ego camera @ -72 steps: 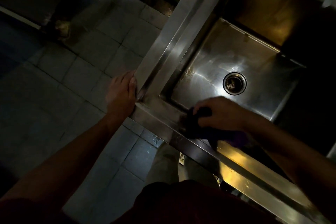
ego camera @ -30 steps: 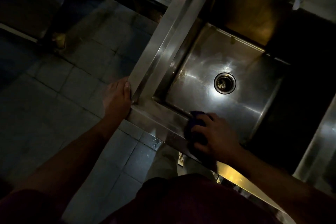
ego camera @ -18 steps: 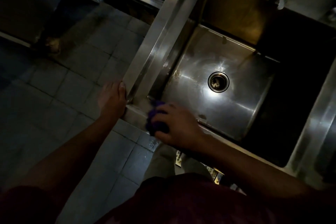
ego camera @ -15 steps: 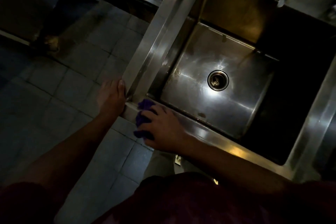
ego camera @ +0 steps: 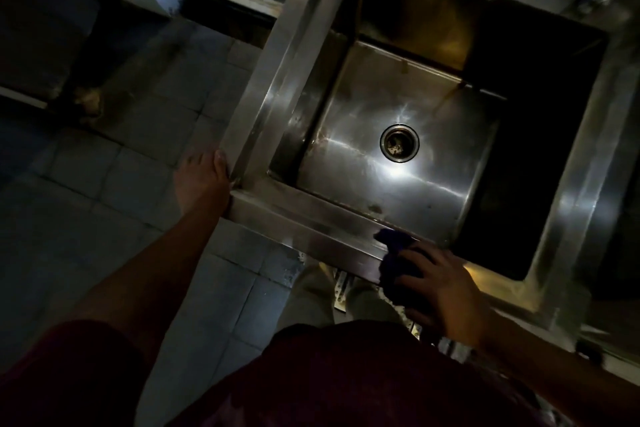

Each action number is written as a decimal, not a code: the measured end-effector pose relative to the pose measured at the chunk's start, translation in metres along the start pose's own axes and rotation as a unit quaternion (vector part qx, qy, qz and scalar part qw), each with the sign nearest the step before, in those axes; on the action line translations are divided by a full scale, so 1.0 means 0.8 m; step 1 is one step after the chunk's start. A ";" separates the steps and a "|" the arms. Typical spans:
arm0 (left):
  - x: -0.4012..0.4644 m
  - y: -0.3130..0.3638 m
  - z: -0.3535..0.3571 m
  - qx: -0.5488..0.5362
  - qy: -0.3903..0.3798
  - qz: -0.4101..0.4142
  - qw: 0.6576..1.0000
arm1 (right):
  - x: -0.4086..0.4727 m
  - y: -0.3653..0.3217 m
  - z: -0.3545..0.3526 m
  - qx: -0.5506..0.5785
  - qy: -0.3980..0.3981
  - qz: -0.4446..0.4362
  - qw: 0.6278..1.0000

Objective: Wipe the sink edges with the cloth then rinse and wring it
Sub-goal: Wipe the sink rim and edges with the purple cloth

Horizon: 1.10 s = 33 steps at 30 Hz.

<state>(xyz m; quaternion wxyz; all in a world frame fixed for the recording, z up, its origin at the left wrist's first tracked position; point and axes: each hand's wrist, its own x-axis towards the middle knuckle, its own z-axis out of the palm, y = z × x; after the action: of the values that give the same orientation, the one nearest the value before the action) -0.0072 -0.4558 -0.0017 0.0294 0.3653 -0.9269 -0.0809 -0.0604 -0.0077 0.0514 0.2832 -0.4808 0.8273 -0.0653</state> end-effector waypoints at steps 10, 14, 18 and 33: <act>-0.016 0.016 0.015 -0.019 -0.005 -0.114 0.993 | -0.139 0.061 0.012 -0.023 0.064 0.103 0.992; -0.012 0.016 0.025 -0.012 -0.067 -0.153 0.986 | -0.148 0.058 0.023 0.005 0.138 0.169 0.976; -0.007 0.010 0.011 -0.025 -0.120 -0.151 0.981 | -0.086 0.015 0.021 0.069 0.199 0.162 0.964; 0.003 -0.008 -0.028 -0.240 -0.226 -0.136 0.934 | 0.350 -0.094 -0.173 0.270 0.273 0.108 0.917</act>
<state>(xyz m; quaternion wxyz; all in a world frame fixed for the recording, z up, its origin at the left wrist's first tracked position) -0.0019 -0.4646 0.0194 -0.1052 0.4416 -0.8036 -0.3849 -0.1824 -0.3037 0.0812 0.1702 -0.2576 0.8701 -0.3841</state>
